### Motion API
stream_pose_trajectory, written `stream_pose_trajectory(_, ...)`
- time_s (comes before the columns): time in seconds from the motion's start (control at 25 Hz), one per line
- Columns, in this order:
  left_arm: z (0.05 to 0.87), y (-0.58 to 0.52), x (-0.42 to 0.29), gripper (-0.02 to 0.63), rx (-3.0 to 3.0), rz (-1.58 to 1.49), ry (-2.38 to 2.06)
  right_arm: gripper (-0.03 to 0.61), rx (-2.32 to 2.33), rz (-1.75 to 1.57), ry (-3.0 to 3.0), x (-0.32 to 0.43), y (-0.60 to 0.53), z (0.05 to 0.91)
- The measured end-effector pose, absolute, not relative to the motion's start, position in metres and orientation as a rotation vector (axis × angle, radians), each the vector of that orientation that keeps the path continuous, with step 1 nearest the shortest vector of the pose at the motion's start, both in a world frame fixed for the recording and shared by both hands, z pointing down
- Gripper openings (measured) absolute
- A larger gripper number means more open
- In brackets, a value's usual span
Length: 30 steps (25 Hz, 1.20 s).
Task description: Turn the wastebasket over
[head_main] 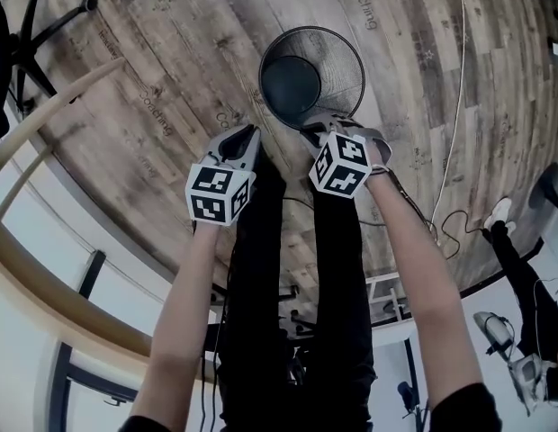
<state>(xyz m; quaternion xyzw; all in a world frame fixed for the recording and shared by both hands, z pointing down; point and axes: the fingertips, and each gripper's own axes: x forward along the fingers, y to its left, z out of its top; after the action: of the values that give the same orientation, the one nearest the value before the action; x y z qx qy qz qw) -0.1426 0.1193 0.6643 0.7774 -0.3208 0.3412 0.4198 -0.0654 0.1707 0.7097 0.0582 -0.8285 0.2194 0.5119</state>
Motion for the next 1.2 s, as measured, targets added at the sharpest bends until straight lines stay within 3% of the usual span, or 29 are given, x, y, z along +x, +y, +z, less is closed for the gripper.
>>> stream_pose_trajectory(1.2,0.681,0.143,-0.139,0.038,1.949,0.907,-0.771,0.075,-0.024,0.405,-1.846,-0.048,0.263,0.757)
